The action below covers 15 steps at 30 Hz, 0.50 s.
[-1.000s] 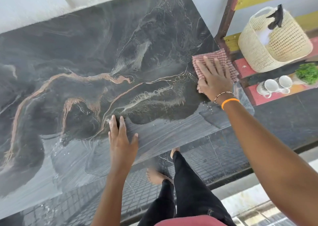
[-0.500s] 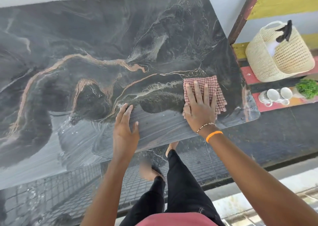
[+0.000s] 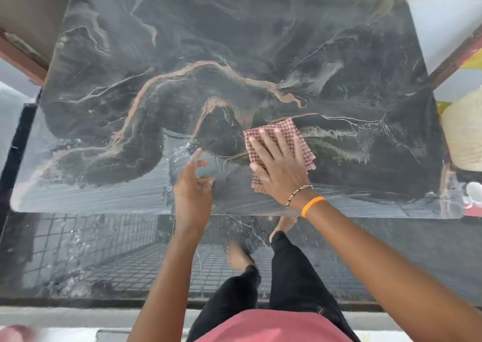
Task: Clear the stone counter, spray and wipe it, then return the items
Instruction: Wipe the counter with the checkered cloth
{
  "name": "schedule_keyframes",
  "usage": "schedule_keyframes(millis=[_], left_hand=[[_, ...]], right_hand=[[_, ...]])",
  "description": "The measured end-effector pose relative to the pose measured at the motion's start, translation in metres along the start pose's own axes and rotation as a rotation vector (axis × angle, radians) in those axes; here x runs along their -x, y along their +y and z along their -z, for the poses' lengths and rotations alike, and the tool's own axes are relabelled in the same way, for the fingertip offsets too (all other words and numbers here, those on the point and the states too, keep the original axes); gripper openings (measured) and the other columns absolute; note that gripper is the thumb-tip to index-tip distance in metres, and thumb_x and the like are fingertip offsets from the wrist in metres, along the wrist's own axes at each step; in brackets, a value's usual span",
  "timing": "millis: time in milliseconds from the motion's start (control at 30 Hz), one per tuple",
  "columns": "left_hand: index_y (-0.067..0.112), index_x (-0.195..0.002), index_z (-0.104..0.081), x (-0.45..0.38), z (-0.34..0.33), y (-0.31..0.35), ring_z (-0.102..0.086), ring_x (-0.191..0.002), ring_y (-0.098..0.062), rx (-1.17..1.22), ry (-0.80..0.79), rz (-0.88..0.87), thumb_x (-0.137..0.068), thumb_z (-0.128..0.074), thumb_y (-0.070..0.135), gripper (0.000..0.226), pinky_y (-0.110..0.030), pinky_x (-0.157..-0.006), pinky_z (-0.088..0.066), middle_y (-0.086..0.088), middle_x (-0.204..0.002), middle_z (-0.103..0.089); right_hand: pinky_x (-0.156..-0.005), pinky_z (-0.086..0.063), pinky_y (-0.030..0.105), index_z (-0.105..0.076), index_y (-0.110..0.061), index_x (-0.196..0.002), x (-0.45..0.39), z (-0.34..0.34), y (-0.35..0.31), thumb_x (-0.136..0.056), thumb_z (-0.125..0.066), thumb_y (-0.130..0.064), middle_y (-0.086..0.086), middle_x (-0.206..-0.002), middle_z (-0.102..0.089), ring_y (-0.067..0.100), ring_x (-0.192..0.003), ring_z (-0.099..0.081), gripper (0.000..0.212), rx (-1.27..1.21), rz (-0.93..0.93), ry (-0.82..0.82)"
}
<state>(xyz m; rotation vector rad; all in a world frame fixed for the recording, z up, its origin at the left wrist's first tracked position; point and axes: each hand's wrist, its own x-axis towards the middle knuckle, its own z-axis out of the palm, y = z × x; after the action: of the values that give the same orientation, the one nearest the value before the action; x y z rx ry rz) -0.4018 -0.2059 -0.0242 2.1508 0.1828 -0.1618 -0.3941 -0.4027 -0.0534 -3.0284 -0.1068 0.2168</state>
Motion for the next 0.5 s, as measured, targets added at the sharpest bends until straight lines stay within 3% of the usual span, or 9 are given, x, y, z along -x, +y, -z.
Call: schedule_keyframes(millis=[100, 233, 333, 500], left_hand=[[0.032, -0.14, -0.034, -0.004, 0.018, -0.009, -0.054, -0.068, 0.005, 0.026, 0.002, 0.01, -0.084, -0.058, -0.005, 0.071, -0.014, -0.059, -0.048, 0.011, -0.114, -0.052], [0.031, -0.139, -0.034, -0.009, 0.036, -0.024, -0.052, -0.067, 0.01, 0.053, 0.006, 0.026, -0.083, -0.061, -0.003, 0.071, -0.004, -0.063, -0.044, 0.014, -0.105, -0.053], [0.03, -0.137, -0.036, -0.013, 0.046, -0.03, -0.052, -0.067, 0.007, 0.021, 0.033, 0.016, -0.082, -0.065, 0.005, 0.067, -0.007, -0.061, -0.044, 0.014, -0.103, -0.052], [0.025, -0.135, -0.042, -0.03, 0.066, -0.041, -0.053, -0.087, -0.002, -0.049, 0.121, -0.018, -0.083, -0.064, 0.008, 0.059, -0.007, -0.076, -0.039, 0.011, -0.106, -0.052]], right_hand=[[-0.117, -0.002, 0.048, -0.015, -0.026, -0.149, -0.001, -0.002, 0.013, -0.092, -0.024, -0.053, 0.0, -0.159, -0.013, 0.026, -0.147, -0.009, 0.063, 0.038, 0.014, -0.005], [-0.117, -0.008, 0.049, -0.016, -0.02, -0.149, -0.008, -0.008, -0.022, -0.091, -0.026, -0.051, 0.006, -0.159, -0.012, 0.029, -0.146, -0.012, 0.067, -0.004, -0.113, 0.018], [-0.117, -0.006, 0.051, -0.016, -0.017, -0.149, -0.02, -0.009, -0.052, -0.092, -0.027, -0.051, 0.008, -0.159, -0.011, 0.031, -0.146, -0.011, 0.067, -0.039, -0.157, 0.036], [-0.117, -0.004, 0.052, -0.014, -0.015, -0.149, -0.06, -0.011, -0.111, -0.093, -0.031, -0.05, 0.009, -0.159, -0.008, 0.032, -0.147, -0.007, 0.069, -0.074, -0.154, 0.051]])
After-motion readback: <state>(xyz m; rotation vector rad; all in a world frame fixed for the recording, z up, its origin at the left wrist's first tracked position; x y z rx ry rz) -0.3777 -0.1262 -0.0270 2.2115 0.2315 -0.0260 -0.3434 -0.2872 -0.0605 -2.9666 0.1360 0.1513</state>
